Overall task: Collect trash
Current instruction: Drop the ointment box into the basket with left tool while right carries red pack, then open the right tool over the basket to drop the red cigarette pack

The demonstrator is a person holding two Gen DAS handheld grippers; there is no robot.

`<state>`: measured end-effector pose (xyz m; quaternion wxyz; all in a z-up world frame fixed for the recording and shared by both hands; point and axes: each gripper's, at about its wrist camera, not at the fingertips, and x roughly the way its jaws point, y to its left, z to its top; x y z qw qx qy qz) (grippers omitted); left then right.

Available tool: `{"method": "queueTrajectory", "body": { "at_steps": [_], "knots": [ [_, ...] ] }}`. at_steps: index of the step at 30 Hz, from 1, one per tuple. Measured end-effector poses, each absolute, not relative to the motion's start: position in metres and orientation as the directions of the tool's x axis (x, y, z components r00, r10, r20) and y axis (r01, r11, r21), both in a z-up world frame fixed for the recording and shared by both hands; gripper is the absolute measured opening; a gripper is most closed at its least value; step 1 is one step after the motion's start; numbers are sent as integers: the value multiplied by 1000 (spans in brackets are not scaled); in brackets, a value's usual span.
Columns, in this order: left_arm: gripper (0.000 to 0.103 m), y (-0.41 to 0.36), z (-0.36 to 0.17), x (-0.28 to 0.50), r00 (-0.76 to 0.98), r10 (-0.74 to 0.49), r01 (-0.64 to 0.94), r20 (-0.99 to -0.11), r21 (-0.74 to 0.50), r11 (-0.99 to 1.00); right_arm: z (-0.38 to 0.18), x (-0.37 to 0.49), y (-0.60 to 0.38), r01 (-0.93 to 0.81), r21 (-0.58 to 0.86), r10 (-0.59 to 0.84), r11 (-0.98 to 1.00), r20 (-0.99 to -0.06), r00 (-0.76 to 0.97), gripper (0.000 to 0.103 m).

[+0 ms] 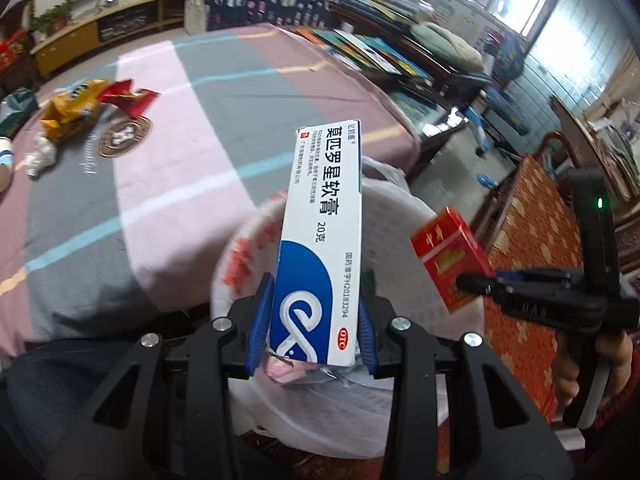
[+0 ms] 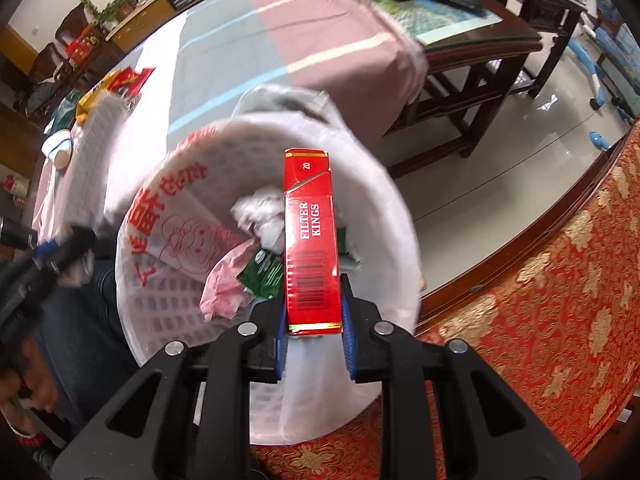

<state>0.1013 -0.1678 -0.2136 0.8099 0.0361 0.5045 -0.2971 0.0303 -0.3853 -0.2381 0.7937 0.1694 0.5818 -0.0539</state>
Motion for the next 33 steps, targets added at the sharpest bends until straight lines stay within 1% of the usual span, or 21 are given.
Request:
{"method": "queueTrajectory", "body": {
  "at_steps": [6,10,13,15,18,22,24,26,28,33],
  "knots": [
    [38,-199,-234,88,156,-514,597,-843,-334,729,-223,27,-395,281,193,85,940,-930,356,23],
    [39,-217,-251,75,92,-483,642,-871,-319,697,-220,25,-397,279,207,96,938,-926,365,23],
    [40,-220,-263,76,63,-456,628,-888,-320,709,-218,24,-397,273,218,107,937,-923,370,23],
    [50,-217,-268,81,50,-445,602,-894,-329,728,-218,24,-395,269,228,118,936,-921,371,23],
    [59,-209,-266,89,68,-450,562,-891,-338,755,-218,26,-391,249,252,148,935,-916,372,23],
    [60,-186,-253,104,129,-474,516,-871,-350,782,-213,27,-378,172,295,215,940,-902,375,23],
    [60,-178,-246,110,180,-470,507,-864,-328,797,-211,27,-371,134,369,298,920,-879,372,23],
    [60,-175,-239,112,227,-452,529,-863,-281,801,-209,29,-367,110,445,380,889,-849,367,23],
    [60,-174,-234,113,244,-450,562,-859,-253,787,-209,32,-362,93,485,426,870,-832,355,23],
    [60,-173,-225,110,234,-502,634,-833,-261,728,-211,36,-353,74,525,478,848,-817,323,23]
  ]
}}
